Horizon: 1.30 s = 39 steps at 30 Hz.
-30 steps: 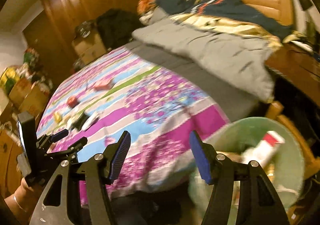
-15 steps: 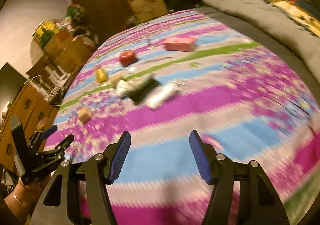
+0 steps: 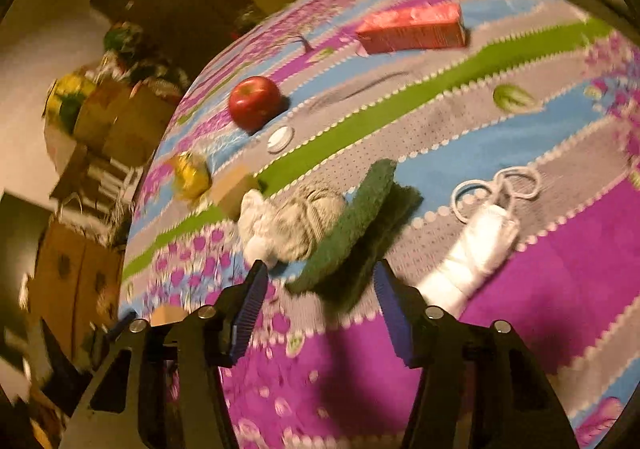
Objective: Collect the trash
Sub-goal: 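Grasp the green scouring pad with right tool while left tool grasps tan sponge block, then carry the scouring pad and sponge block over the green bin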
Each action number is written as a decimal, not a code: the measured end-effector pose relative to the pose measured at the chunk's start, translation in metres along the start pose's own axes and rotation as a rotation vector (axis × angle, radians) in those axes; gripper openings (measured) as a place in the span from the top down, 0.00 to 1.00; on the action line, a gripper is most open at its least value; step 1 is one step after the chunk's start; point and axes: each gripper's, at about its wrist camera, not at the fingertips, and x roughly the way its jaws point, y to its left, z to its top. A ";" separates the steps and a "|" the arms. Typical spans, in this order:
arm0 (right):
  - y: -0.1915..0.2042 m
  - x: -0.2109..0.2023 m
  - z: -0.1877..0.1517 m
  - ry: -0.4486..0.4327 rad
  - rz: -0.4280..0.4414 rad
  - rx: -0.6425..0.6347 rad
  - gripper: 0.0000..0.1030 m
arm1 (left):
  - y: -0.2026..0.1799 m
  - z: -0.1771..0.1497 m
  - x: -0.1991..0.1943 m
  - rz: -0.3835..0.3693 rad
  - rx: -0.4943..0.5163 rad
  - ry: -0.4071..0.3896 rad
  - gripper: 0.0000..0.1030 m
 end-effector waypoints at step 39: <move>0.035 -0.259 -0.182 -0.151 -0.006 -0.396 0.91 | -0.092 0.027 -0.161 0.141 -0.204 -0.089 0.60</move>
